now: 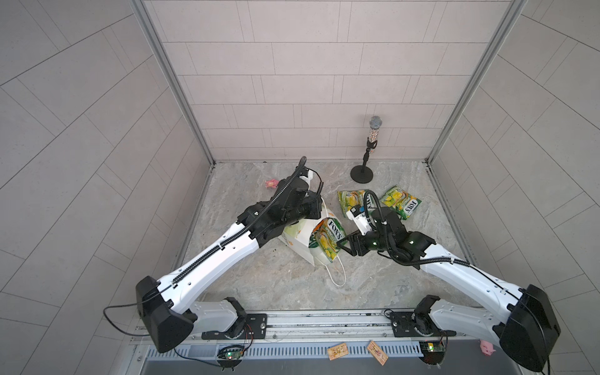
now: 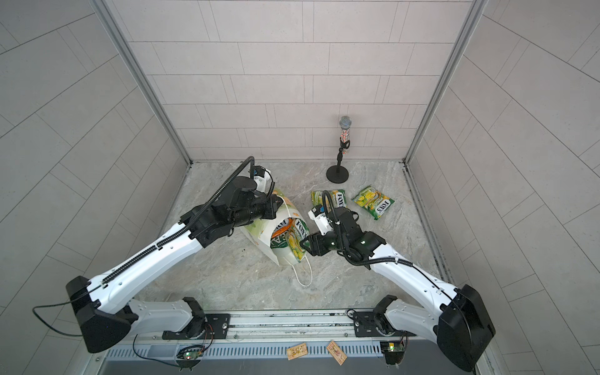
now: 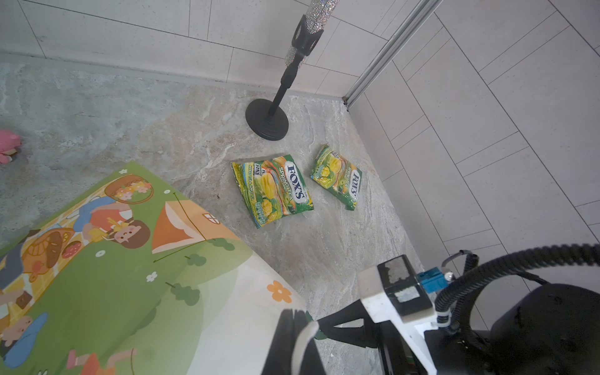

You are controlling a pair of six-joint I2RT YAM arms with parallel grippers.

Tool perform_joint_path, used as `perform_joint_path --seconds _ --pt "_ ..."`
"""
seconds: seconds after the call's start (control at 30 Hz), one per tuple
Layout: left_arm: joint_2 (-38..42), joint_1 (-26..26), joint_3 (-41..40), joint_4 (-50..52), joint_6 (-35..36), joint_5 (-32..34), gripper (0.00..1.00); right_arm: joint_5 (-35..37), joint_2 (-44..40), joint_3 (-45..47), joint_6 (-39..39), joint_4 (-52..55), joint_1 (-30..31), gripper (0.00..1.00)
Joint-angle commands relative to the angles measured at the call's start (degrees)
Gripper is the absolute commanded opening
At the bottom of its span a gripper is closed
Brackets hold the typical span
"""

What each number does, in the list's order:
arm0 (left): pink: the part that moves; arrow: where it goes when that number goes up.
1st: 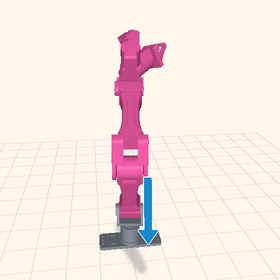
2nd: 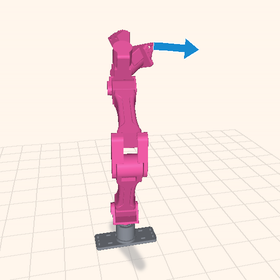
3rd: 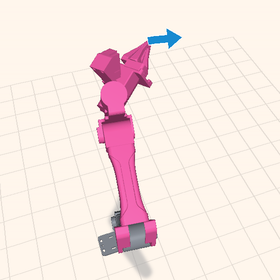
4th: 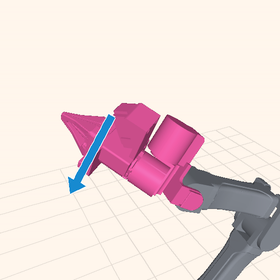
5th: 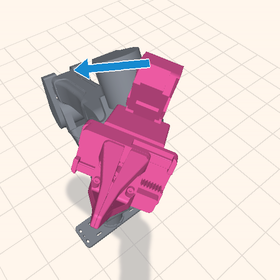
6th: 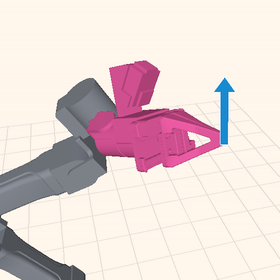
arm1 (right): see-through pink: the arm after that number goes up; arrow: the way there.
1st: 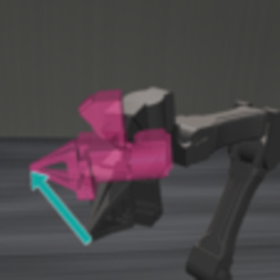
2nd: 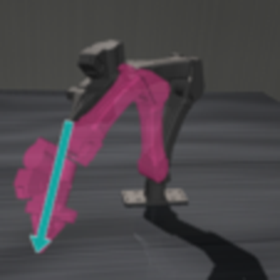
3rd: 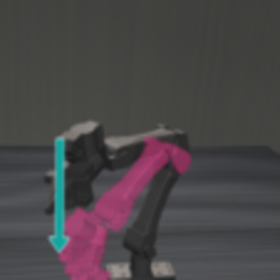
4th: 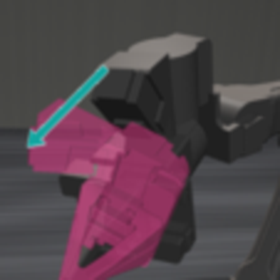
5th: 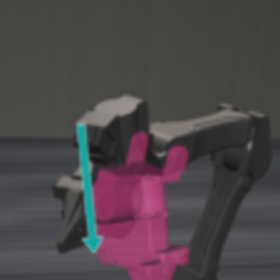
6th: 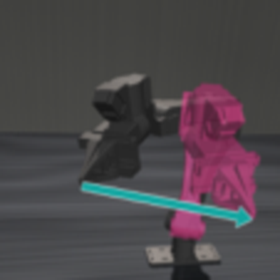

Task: Take the snacks out of the paper bag
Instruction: Pick up the snack from the paper bag.

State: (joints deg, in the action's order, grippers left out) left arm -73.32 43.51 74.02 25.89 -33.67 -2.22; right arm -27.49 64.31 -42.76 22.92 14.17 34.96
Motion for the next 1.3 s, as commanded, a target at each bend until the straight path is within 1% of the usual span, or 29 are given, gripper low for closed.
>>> perform_joint_path --seconds 0.0,0.07,0.17,0.2,0.3,0.4,0.47,0.53,0.87,0.93,1.0,1.13,1.27 --pt "0.09 -0.09 2.53 -2.43 -0.28 -0.06 0.00 4.60 0.99 0.14 0.53 -3.54 0.72 0.59" --pt "0.15 -0.09 2.61 -2.38 -0.27 -0.36 0.00 8.72 1.49 0.07 0.48 -3.22 0.72 0.58" --pt "0.33 -0.09 2.57 -2.34 -0.24 -0.63 0.00 11.07 2.04 -0.20 -0.48 -3.08 0.72 0.56" --pt "0.30 -0.09 2.48 -2.33 -0.19 -0.72 0.00 11.45 2.38 -0.34 -0.67 -3.10 0.72 0.53" --pt "0.63 -0.04 2.44 -2.25 -0.09 -0.43 0.00 11.80 3.96 -1.30 -0.94 -3.01 0.72 0.38" --pt "0.88 -0.11 2.27 -2.07 0.00 0.26 0.00 11.37 4.88 -2.33 -0.94 -2.63 0.72 0.21" --pt "0.99 -0.12 2.07 -1.92 0.05 1.17 0.00 10.63 4.65 -3.21 -0.94 -1.53 0.72 0.09" --pt "0.92 -0.10 2.08 -1.36 0.13 2.77 0.00 9.79 3.78 -4.16 -1.10 -0.05 0.72 0.00" --pt "-1.28 -0.26 5.24 3.68 0.87 16.28 0.00 1.13 -4.08 -10.83 -3.02 7.62 0.73 0.00" --pt "-1.30 -0.26 5.26 3.89 0.71 18.36 0.00 0.62 -5.91 -11.84 -3.23 8.63 0.72 0.00" --pt "-1.02 -0.26 5.26 3.90 1.10 19.66 0.00 2.55 -8.24 -12.56 -3.14 9.46 0.72 0.00" --pt "0.14 -0.26 5.04 4.52 2.24 21.10 0.00 8.74 -14.01 -13.49 -1.77 10.01 -0.30 0.00" --pt "1.82 -0.26 4.13 4.42 3.13 21.64 0.00 21.01 -17.27 -16.30 -1.07 14.60 -0.51 0.00"
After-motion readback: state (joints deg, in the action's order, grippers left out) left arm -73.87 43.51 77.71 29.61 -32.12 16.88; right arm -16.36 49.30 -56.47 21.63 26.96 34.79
